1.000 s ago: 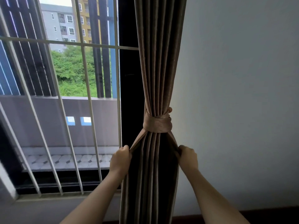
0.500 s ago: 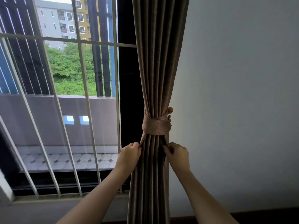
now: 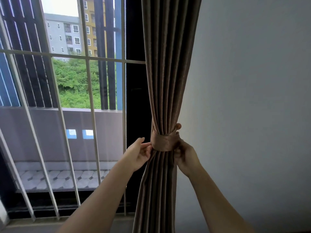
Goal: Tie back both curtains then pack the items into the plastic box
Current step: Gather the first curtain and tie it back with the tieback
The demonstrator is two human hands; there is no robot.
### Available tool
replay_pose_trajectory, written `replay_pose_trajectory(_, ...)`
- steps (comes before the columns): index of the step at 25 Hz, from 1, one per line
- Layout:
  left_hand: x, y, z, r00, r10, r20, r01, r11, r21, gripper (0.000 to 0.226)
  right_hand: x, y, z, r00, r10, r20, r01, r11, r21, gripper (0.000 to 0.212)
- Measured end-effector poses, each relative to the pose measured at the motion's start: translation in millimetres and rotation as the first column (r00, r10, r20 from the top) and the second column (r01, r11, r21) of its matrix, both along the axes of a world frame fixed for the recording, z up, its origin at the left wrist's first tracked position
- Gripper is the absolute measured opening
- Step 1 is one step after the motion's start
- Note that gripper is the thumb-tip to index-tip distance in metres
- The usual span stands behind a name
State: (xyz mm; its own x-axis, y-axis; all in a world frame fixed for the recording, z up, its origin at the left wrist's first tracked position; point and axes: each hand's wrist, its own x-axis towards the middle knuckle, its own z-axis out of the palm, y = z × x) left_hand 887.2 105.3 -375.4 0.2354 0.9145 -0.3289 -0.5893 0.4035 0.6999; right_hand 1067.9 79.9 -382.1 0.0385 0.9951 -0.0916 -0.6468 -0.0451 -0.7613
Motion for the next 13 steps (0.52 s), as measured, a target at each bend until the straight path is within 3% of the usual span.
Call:
replay_pose_trajectory(2, 5, 3, 11, 0.997, -0.077, 0.021, 0.078, 0.997, -0.011, 0.030, -4, 7, 13, 0.954, -0.065, -0.294, 0.028, 0.991, -0.130, 0.020)
replay_pose_trajectory(3, 7, 5, 13, 0.996, -0.094, 0.000, 0.094, 0.996, -0.009, 0.027, -5, 8, 15, 0.929, -0.091, -0.360, 0.031, 0.985, -0.170, 0.019)
replay_pose_trajectory(7, 14, 13, 15, 0.988, -0.094, -0.126, 0.090, 0.995, -0.037, 0.020, -10, 5, 14, 0.876, -0.129, -0.465, 0.034, 0.978, -0.206, 0.013)
replay_pose_trajectory(13, 13, 2, 10, 0.995, -0.099, -0.003, 0.098, 0.987, -0.128, 0.007, -10, -7, 12, 0.869, -0.124, -0.479, -0.002, 0.967, -0.255, 0.020)
